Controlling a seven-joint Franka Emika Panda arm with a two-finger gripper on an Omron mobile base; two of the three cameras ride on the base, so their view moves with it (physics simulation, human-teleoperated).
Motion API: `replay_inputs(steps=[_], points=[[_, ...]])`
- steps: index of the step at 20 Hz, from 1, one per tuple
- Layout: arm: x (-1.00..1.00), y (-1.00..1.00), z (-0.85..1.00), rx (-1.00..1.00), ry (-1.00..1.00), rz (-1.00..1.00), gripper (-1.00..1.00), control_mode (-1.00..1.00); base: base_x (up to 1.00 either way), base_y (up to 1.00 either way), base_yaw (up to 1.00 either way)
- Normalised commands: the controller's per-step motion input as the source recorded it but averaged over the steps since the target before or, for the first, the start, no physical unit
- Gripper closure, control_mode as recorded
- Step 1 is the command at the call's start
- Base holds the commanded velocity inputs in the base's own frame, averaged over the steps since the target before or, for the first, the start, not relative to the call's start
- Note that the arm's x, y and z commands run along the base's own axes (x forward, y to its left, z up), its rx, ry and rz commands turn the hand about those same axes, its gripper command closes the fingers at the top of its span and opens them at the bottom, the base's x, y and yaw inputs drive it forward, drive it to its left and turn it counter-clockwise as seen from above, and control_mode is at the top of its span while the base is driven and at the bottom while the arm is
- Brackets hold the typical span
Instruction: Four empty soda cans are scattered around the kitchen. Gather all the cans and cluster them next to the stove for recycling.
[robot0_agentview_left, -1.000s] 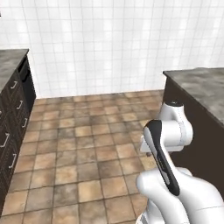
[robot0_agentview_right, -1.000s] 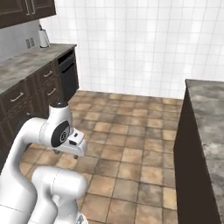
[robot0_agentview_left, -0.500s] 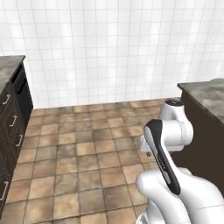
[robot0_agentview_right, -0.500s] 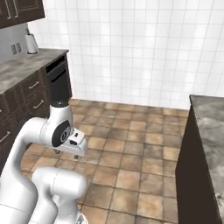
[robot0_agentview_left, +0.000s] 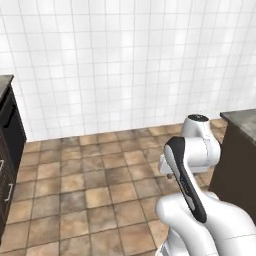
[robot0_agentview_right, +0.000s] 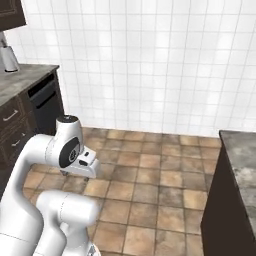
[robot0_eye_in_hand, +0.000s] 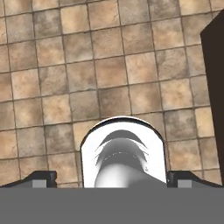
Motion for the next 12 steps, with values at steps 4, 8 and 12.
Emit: replay_inputs(steps=[4, 8, 12], points=[[0.00, 0.00, 0.00, 0.00, 0.00, 0.00, -1.00, 1.00, 1.00, 0.11, -0.18], [0.00, 0.00, 0.00, 0.00, 0.00, 0.00, -1.00, 1.00, 1.00, 0.40, -0.40], [0.00, 0.00, 0.00, 0.00, 0.00, 0.00, -1.00, 1.00, 1.00, 0.35, -0.46]])
